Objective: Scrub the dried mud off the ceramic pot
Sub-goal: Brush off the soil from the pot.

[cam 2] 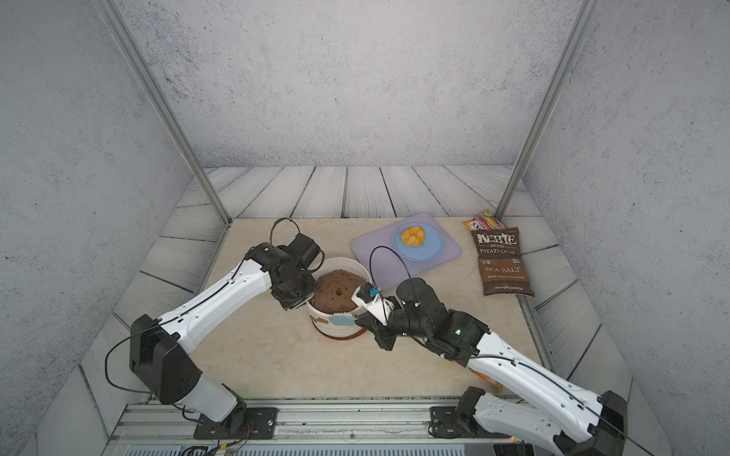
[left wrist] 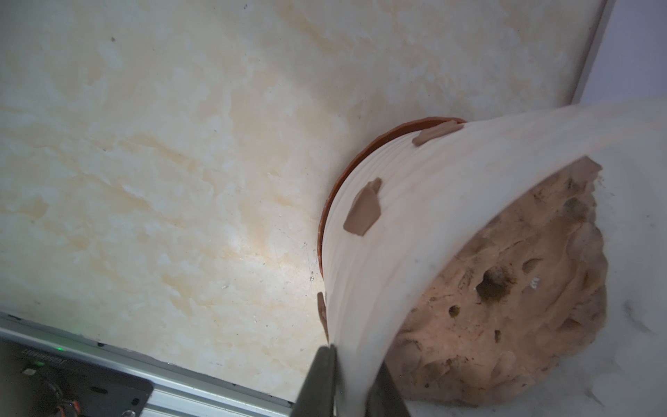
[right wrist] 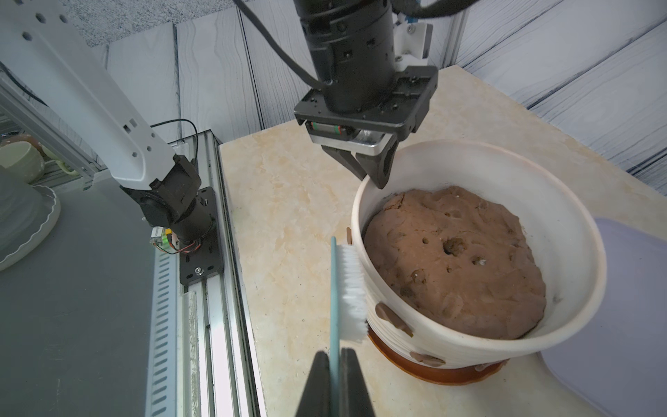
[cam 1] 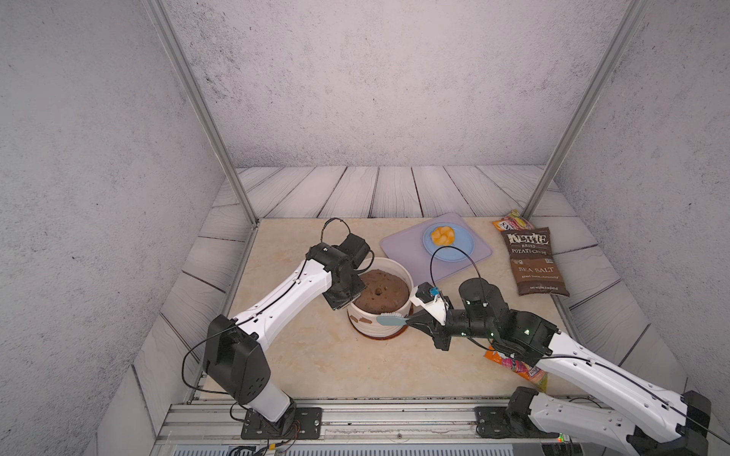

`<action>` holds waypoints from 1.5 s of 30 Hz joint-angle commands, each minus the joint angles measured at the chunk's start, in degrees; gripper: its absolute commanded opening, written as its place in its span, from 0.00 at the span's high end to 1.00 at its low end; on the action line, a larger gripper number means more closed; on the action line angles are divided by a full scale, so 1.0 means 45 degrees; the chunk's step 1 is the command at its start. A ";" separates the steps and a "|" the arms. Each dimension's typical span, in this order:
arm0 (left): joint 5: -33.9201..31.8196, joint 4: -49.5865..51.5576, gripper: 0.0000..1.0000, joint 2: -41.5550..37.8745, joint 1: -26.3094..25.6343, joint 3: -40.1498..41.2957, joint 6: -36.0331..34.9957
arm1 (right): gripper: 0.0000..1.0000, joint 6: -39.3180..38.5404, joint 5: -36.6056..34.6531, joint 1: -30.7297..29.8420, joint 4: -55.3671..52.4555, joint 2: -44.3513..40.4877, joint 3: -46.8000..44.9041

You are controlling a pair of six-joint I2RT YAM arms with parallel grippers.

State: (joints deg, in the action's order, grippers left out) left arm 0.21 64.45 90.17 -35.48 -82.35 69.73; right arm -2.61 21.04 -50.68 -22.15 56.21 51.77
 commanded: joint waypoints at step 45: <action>-0.0007 0.0484 0.98 0.0447 -0.0083 -0.0178 0.0260 | 1.00 0.2789 -0.6719 -0.2661 0.3792 0.2821 -0.0955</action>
State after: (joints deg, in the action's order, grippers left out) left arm -0.82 66.22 91.55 -35.81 -83.99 68.25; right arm 7.73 0.03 -62.33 -5.85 67.18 47.90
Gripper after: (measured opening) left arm 0.159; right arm 0.074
